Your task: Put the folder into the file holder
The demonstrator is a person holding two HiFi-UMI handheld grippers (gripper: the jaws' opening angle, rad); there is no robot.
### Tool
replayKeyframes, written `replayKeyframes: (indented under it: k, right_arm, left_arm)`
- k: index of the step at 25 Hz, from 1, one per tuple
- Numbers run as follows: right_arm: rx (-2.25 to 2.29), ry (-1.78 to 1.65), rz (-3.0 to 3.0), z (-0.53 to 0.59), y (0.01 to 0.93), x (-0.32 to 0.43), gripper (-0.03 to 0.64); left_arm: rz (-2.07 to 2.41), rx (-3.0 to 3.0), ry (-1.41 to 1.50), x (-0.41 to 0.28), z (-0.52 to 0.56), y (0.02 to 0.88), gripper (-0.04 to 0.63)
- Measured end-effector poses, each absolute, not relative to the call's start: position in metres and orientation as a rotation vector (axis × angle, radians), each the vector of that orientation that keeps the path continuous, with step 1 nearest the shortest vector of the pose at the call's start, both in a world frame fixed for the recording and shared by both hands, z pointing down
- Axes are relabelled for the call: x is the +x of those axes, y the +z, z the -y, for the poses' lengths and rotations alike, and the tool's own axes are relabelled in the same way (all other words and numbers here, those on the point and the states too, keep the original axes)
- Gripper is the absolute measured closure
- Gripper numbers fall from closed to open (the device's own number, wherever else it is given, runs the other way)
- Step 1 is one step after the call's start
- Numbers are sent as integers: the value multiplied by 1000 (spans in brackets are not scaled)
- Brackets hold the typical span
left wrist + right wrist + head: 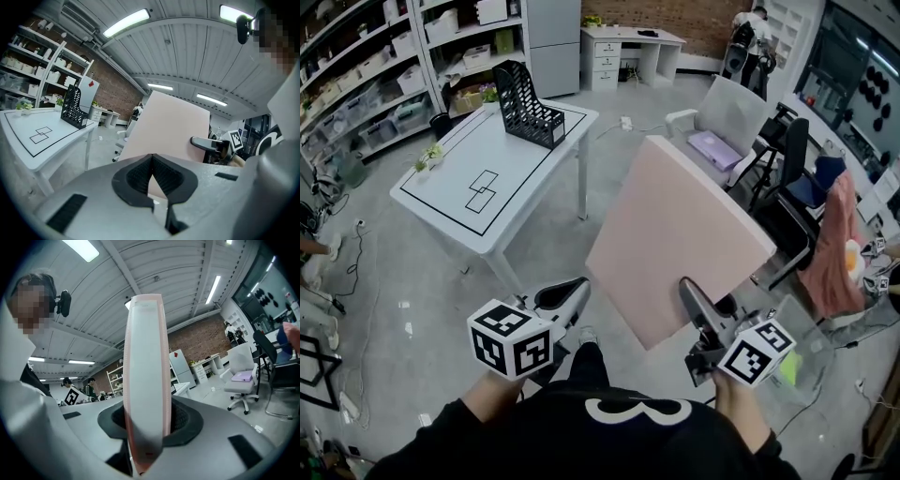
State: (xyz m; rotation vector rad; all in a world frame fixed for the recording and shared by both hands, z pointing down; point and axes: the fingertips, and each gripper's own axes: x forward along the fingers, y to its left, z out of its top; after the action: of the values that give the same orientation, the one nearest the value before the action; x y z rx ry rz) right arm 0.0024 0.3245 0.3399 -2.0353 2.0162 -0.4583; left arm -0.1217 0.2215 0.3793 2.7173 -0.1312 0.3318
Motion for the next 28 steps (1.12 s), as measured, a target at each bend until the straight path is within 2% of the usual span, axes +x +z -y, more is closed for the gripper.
replayKeyframes:
  k: [15, 22, 28]
  right_arm:
    - [-2022, -582, -2070, -82, 352, 135, 471]
    - [-2004, -616, -2144, 14, 365, 172, 471]
    - [-1964, -594, -2175, 54, 359, 181, 471]
  left_arm:
    - [229, 2635, 363, 5, 16, 404, 589]
    - [318, 2576, 382, 28, 105, 438, 589]
    - [383, 2564, 370, 30, 145, 440, 589]
